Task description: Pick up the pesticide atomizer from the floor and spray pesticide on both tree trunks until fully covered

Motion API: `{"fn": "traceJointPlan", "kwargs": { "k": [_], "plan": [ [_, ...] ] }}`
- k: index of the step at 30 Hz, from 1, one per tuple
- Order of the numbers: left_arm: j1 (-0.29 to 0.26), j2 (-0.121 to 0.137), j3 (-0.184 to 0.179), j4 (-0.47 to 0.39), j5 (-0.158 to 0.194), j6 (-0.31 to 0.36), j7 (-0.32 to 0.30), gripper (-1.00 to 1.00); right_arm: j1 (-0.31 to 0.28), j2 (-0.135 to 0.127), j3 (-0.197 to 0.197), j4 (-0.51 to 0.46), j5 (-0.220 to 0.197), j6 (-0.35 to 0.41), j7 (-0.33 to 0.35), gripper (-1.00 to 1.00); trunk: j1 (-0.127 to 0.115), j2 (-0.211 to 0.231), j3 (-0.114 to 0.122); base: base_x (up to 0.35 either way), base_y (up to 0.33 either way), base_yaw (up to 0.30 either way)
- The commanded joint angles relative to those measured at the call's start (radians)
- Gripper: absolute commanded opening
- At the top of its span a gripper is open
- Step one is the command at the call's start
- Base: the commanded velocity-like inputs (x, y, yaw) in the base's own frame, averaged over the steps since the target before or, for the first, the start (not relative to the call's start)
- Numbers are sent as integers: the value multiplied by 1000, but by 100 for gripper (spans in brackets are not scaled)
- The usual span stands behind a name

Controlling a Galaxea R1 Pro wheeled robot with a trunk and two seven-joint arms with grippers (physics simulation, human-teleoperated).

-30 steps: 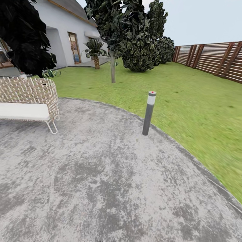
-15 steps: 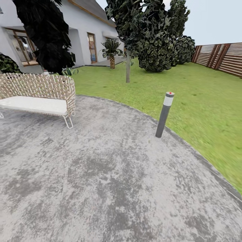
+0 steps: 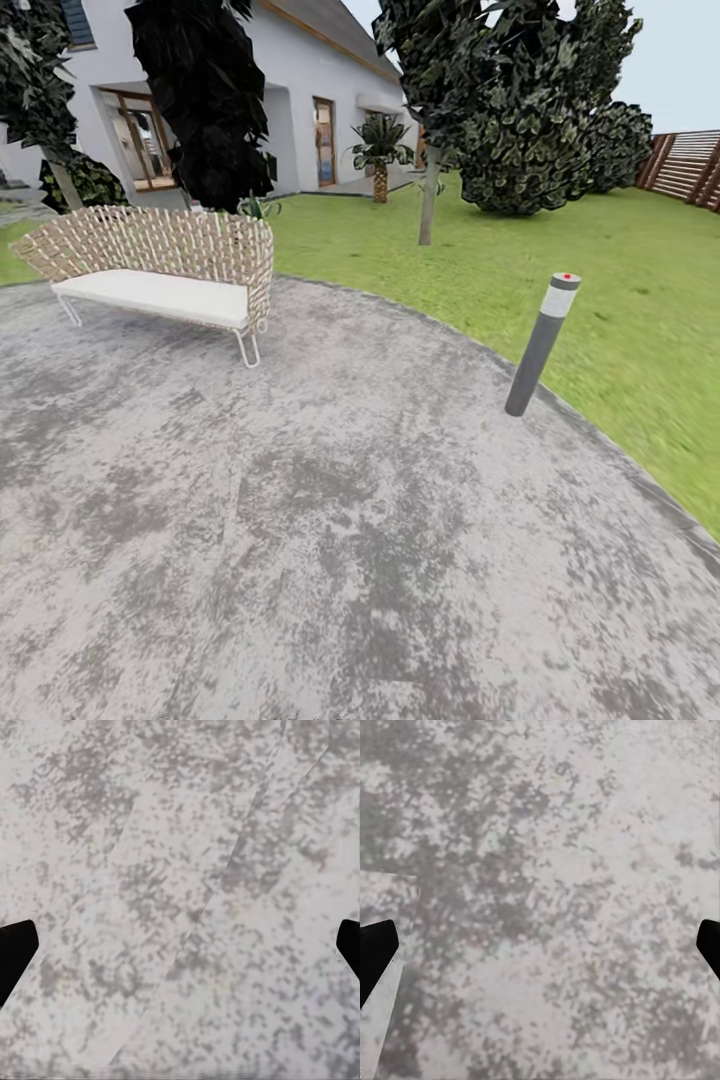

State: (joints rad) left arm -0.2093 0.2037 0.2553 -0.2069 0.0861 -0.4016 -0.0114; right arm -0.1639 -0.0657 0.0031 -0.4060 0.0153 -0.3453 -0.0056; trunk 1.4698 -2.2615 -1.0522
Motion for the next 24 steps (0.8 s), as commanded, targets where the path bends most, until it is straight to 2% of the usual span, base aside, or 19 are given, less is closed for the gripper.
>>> {"fn": "traceJointPlan", "kwargs": {
  "k": [1,24],
  "plan": [
    [-1,0,-4,1,9,-3,-2,100,0,0,0,0,2,-3,-1,100,4,-8,-4,0,0,280],
    [-1,0,-3,1,9,-4,-1,100,0,0,0,-6,1,-3,-1,100,4,-8,-4,0,0,285]
  ]
}}
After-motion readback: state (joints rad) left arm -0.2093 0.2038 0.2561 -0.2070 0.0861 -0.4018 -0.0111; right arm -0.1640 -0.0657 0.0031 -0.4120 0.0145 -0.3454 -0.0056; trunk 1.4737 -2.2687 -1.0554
